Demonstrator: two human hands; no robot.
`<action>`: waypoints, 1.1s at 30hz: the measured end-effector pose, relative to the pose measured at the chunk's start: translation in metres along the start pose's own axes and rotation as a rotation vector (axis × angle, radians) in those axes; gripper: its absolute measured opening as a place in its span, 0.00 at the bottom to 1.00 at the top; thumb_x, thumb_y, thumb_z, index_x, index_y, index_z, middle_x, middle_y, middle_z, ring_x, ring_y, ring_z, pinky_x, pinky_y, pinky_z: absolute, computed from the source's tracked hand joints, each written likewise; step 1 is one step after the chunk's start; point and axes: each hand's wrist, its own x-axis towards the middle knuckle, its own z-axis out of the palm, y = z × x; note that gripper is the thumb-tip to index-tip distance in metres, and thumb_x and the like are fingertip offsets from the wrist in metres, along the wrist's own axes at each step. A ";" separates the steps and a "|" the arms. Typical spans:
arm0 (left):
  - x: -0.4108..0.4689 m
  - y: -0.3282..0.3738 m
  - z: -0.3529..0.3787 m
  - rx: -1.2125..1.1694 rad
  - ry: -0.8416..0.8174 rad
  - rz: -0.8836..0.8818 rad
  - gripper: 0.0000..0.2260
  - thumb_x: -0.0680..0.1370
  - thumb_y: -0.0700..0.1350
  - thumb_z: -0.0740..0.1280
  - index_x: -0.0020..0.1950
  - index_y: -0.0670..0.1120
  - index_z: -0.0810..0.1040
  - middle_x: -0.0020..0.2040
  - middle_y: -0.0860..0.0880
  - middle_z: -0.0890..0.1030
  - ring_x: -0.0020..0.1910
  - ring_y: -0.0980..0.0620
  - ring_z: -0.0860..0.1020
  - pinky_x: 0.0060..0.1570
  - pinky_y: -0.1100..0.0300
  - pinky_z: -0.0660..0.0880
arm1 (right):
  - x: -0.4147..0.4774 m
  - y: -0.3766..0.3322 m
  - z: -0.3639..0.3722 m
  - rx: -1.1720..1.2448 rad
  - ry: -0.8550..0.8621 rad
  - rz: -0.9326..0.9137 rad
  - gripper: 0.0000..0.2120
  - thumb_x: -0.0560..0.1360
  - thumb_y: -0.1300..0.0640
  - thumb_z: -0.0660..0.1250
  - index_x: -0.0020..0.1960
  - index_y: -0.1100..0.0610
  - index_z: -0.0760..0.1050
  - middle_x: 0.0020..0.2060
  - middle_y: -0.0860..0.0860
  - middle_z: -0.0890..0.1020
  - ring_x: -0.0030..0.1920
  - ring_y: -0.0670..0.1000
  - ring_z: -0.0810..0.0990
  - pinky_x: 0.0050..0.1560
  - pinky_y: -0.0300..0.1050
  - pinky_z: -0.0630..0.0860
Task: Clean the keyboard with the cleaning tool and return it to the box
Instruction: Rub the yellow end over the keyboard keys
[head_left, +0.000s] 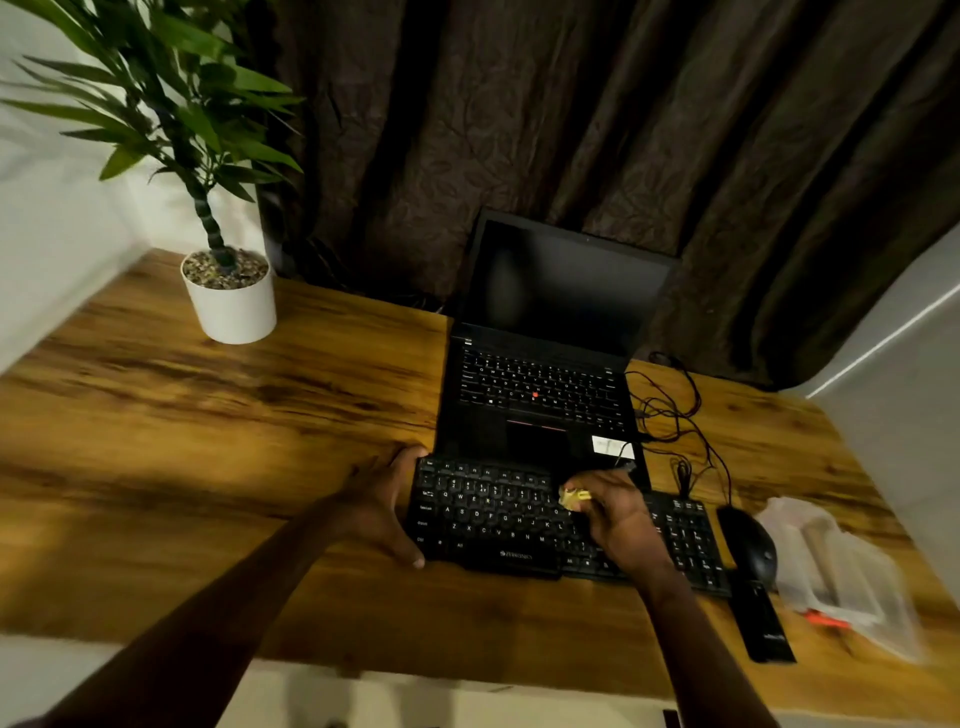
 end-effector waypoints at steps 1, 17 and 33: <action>0.000 0.001 0.000 -0.001 -0.006 -0.002 0.65 0.53 0.59 0.84 0.79 0.59 0.46 0.80 0.51 0.52 0.79 0.44 0.52 0.76 0.43 0.56 | -0.003 0.003 -0.002 0.020 0.018 0.006 0.20 0.71 0.70 0.68 0.54 0.48 0.80 0.51 0.46 0.81 0.54 0.49 0.74 0.55 0.45 0.74; 0.002 -0.005 0.003 0.110 0.005 -0.052 0.66 0.45 0.72 0.74 0.78 0.59 0.47 0.79 0.48 0.58 0.77 0.42 0.57 0.75 0.41 0.54 | 0.002 -0.013 0.007 0.054 -0.022 0.017 0.18 0.73 0.69 0.68 0.55 0.49 0.80 0.49 0.36 0.74 0.52 0.49 0.75 0.53 0.51 0.77; -0.001 -0.001 0.001 0.116 0.022 -0.039 0.62 0.55 0.63 0.82 0.80 0.55 0.48 0.79 0.46 0.57 0.78 0.41 0.56 0.75 0.41 0.55 | 0.011 -0.017 0.022 0.075 -0.020 0.044 0.19 0.74 0.66 0.68 0.56 0.45 0.80 0.52 0.49 0.79 0.53 0.37 0.72 0.55 0.35 0.72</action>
